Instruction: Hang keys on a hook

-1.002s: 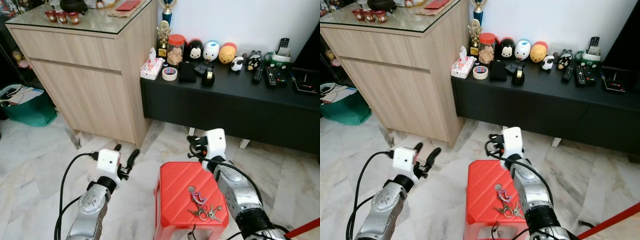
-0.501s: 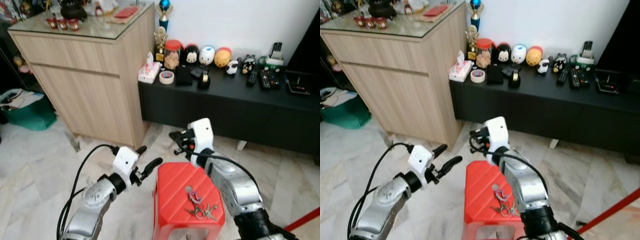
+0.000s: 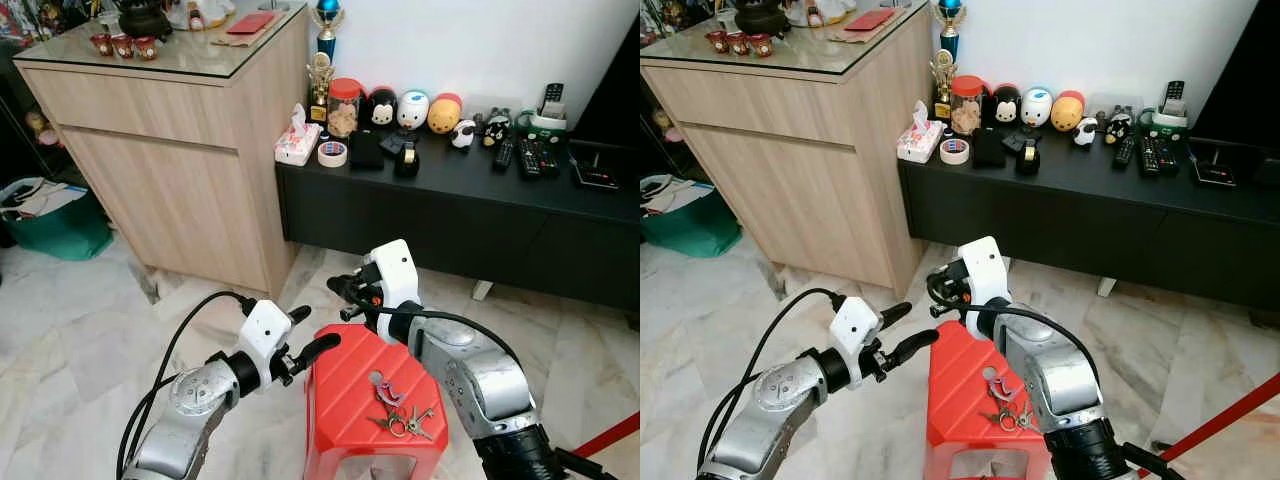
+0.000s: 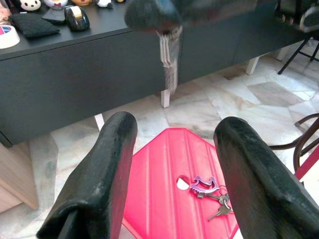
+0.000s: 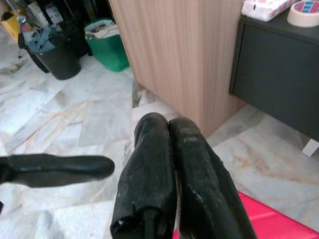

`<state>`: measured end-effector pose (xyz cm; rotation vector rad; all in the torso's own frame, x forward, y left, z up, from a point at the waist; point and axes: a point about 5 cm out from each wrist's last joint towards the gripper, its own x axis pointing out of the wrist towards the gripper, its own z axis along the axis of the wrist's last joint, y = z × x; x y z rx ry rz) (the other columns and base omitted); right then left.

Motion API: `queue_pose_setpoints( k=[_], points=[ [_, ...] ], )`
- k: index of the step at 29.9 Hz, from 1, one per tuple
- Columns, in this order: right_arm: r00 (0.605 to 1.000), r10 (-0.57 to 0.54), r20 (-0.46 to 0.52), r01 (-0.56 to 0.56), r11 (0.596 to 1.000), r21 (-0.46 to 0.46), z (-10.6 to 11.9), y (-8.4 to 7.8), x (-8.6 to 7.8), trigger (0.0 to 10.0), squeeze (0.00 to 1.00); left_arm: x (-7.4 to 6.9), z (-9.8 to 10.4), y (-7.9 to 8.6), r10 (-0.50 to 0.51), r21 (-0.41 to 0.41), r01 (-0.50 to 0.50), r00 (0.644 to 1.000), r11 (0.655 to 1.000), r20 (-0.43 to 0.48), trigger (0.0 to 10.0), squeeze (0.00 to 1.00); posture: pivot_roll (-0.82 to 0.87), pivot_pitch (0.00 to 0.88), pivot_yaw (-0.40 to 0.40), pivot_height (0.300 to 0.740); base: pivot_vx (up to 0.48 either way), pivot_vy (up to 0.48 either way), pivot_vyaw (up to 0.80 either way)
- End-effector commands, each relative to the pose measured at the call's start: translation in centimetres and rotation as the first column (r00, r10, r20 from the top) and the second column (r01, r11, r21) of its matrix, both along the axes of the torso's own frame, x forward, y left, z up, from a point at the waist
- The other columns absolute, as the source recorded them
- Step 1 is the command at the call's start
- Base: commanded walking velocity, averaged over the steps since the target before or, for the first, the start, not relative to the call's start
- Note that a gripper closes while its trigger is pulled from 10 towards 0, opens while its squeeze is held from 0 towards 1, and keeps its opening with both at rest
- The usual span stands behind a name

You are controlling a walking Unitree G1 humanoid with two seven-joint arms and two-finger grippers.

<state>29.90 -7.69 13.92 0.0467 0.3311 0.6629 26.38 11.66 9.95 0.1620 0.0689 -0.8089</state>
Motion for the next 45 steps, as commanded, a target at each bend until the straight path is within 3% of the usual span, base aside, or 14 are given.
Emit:
queue_pose_setpoints(
  k=[1, 6, 19, 43, 44, 45],
  points=[
    [1.000, -0.010, 0.003, 0.010, 1.000, 0.010, 0.1, -0.2, -0.2, 10.0, 0.00, -0.2, 0.3, -0.2, -0.016, 0.008, 0.016, 1.000, 1.000, 0.004, 10.0, 0.00, 0.07, 0.071, -0.027, 0.740, 0.000, 0.000, 0.00],
    [0.999, 0.042, 0.004, -0.042, 0.998, 0.045, 0.6, 0.3, -0.7, 10.0, 0.00, -0.2, 0.4, -0.2, -0.013, 0.011, 0.013, 1.000, 1.000, 0.000, 10.0, 0.00, 0.07, 0.076, -0.026, 0.740, 0.000, 0.000, 0.00],
    [0.988, 0.144, -0.046, -0.143, 0.989, 0.020, 0.5, 0.6, -1.9, 10.0, 0.00, 0.3, 0.8, -0.6, 0.000, -0.005, 0.000, 1.000, 1.000, 0.016, 10.0, 0.00, 0.07, 0.076, -0.028, 0.740, 0.000, 0.000, 0.00],
    [0.987, 0.141, -0.079, -0.141, 0.990, 0.014, 0.0, -0.1, -1.8, 10.0, 0.00, 0.7, 0.9, -0.9, 0.026, -0.036, -0.025, 0.999, 0.999, 0.029, 10.0, 0.00, 0.08, 0.046, -0.045, 0.740, 0.000, 0.000, 0.00],
    [0.987, 0.140, -0.079, -0.140, 0.990, 0.012, 0.0, -0.1, -1.8, 10.0, 0.00, 0.7, 0.9, -0.9, 0.035, -0.043, -0.033, 0.999, 0.999, 0.031, 5.4, 0.00, 0.08, 0.041, -0.048, 0.740, 0.000, 0.000, 0.00],
    [0.987, 0.140, -0.080, -0.140, 0.990, 0.011, 0.0, -0.2, -1.8, 10.0, 0.00, 0.8, 1.0, -0.9, 0.041, -0.049, -0.040, 0.999, 0.998, 0.033, 5.4, 0.00, 0.08, 0.041, -0.048, 0.740, 0.000, 0.000, 0.00]
  ],
)
